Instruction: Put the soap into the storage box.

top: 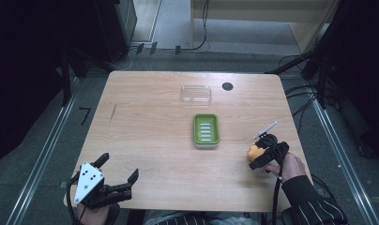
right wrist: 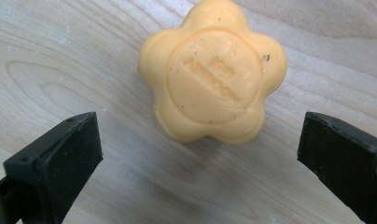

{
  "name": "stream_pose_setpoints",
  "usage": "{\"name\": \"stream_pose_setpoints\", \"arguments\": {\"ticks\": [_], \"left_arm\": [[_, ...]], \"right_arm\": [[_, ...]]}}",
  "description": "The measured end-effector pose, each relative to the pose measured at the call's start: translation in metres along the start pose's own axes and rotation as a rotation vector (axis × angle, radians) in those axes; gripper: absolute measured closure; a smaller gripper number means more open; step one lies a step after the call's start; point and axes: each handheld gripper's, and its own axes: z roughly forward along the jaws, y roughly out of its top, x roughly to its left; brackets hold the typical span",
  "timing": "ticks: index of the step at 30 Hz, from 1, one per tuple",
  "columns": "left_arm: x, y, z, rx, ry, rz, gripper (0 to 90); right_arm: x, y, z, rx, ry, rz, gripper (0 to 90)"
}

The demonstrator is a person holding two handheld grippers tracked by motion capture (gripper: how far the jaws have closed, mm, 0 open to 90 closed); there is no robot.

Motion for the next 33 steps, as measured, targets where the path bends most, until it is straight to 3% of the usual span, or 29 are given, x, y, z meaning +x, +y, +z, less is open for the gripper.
{"name": "stream_pose_setpoints", "arguments": {"ticks": [10,14,26,33], "left_arm": [[0.0,0.0,0.0,0.0,0.001,-0.002,0.0],[0.0,0.0,0.0,0.0,0.0,-0.002,0.0],[0.0,0.0,0.001,-0.001,0.0,-0.003,0.0],[0.0,0.0,0.0,-0.002,-0.002,-0.004,0.0]], "right_arm": [[-0.001,0.006,0.003,0.01,0.003,0.001,1.9],[-0.001,0.008,0.004,0.003,0.007,0.001,11.1],[-0.003,0.012,0.006,0.008,-0.009,0.023,26.7],[-0.004,0.013,0.008,0.023,0.002,0.024,28.6]]}}
